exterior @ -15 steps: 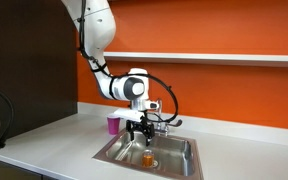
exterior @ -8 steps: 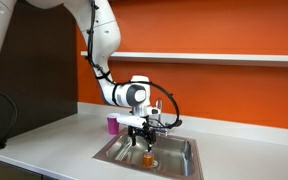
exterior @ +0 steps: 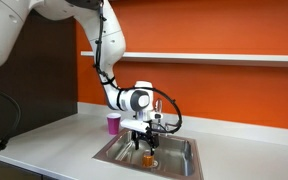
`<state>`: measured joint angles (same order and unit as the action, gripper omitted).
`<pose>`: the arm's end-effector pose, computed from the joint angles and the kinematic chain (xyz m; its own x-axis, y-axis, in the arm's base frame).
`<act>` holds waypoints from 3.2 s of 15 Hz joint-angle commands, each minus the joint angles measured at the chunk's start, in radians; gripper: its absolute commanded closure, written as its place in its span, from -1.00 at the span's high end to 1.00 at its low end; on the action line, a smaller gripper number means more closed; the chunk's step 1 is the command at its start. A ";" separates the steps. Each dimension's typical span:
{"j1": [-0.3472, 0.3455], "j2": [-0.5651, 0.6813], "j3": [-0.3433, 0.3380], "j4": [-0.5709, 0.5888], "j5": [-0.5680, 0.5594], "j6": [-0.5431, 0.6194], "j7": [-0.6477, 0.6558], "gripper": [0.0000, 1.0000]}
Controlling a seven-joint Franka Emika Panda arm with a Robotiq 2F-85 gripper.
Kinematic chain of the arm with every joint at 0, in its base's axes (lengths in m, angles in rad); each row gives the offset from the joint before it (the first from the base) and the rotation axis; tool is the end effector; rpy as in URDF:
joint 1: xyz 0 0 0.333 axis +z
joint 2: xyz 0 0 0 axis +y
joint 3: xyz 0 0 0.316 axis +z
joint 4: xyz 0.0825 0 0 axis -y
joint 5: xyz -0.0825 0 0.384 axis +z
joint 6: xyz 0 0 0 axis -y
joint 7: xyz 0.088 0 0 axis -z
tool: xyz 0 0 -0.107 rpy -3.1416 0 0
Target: Take the can out of the sink.
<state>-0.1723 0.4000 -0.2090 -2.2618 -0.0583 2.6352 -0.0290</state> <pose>0.4966 -0.2012 0.1846 0.9587 -0.2831 -0.0266 -0.2788 -0.9543 0.1072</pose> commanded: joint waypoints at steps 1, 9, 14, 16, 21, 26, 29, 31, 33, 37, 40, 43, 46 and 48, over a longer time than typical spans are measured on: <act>-0.034 0.052 0.026 0.054 0.030 0.001 -0.028 1.00; -0.041 0.122 0.031 0.113 0.037 -0.003 -0.024 1.00; -0.045 0.156 0.039 0.142 0.041 -0.007 -0.024 1.00; -0.046 0.167 0.041 0.153 0.041 -0.007 -0.024 1.00; -0.049 0.188 0.040 0.176 0.042 -0.012 -0.023 1.00; -0.054 0.206 0.041 0.198 0.043 -0.014 -0.023 1.00; -0.056 0.214 0.043 0.209 0.043 -0.016 -0.025 0.53; -0.056 0.219 0.044 0.216 0.043 -0.027 -0.026 0.35; -0.055 0.220 0.044 0.221 0.043 -0.041 -0.025 0.02; -0.053 0.219 0.043 0.230 0.041 -0.066 -0.023 -0.22; -0.050 0.202 0.044 0.227 0.042 -0.081 -0.021 -0.22; -0.041 0.153 0.039 0.208 0.037 -0.097 -0.017 -0.22; -0.031 0.095 0.026 0.189 0.025 -0.125 -0.007 -0.22; -0.027 0.058 0.020 0.183 0.019 -0.150 -0.003 -0.22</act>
<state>-0.1990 0.5496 -0.1858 -2.0511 -0.0324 2.5512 -0.0290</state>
